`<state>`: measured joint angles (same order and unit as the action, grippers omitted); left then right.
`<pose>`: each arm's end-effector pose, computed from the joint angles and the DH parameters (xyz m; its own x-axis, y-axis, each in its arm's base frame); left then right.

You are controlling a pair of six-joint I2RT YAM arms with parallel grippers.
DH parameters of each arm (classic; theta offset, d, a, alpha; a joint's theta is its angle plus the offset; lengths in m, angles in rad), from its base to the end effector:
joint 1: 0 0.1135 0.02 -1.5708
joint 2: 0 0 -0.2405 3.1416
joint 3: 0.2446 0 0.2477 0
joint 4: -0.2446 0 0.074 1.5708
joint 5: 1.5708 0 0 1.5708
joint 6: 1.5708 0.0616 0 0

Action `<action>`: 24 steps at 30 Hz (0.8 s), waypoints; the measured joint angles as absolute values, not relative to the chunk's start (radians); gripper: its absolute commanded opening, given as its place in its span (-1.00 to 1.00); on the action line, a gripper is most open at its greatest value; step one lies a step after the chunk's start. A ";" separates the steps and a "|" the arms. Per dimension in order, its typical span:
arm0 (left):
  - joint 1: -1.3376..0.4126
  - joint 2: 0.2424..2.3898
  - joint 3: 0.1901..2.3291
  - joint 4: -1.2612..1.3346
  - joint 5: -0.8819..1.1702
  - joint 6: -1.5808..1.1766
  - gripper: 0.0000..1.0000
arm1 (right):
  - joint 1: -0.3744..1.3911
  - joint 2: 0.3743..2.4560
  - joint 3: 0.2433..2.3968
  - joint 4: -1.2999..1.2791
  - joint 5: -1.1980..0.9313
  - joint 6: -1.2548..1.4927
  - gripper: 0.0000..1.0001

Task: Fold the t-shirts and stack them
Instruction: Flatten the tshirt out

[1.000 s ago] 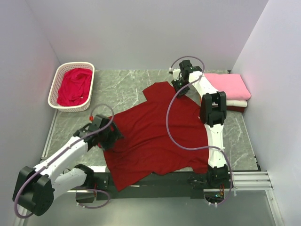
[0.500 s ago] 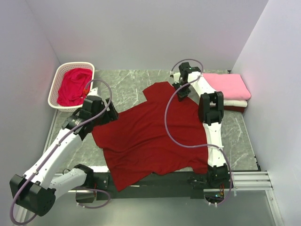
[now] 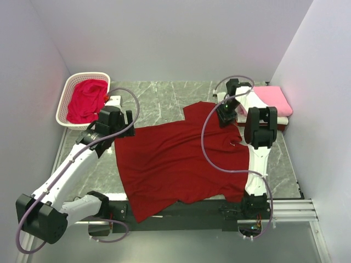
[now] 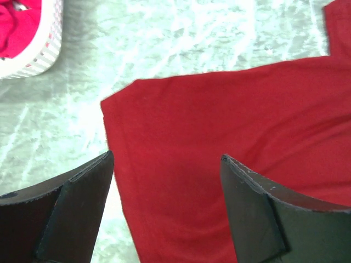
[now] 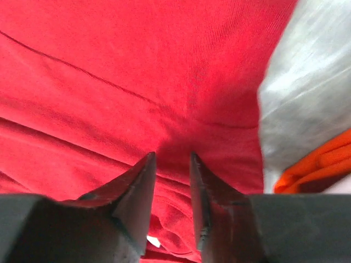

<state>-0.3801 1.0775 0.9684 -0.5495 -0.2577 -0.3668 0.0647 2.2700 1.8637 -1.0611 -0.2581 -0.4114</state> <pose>0.2446 -0.0808 0.2770 -0.5921 -0.1369 -0.7942 -0.0436 0.9895 -0.1380 0.4311 0.0437 0.1248 -0.8743 -0.4441 -0.1961 -0.4783 0.8571 0.1914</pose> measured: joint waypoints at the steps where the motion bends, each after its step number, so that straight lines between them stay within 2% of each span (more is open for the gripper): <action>1: -0.380 1.076 0.958 -0.538 -0.264 -0.356 0.67 | 0.064 2.274 1.886 -1.067 -0.270 -0.414 -0.04; 5: -0.380 1.061 0.886 -0.488 -0.294 -0.325 0.67 | 0.063 2.303 2.085 -1.059 -0.319 -0.379 0.29; 8: -0.380 1.037 0.831 -0.460 -0.300 -0.313 0.67 | 0.063 2.371 2.326 -1.036 -0.335 -0.324 0.39; 11: -0.377 1.029 0.819 -0.451 -0.310 -0.308 0.66 | 0.063 2.438 2.470 -0.980 -0.343 -0.283 0.46; 15: -0.369 1.018 0.819 -0.424 -0.313 -0.306 0.66 | 0.063 2.466 2.420 -0.919 -0.343 -0.260 0.52; 24: -0.352 1.012 0.819 -0.407 -0.310 -0.300 0.65 | 0.070 2.571 2.412 -0.881 -0.339 -0.292 0.44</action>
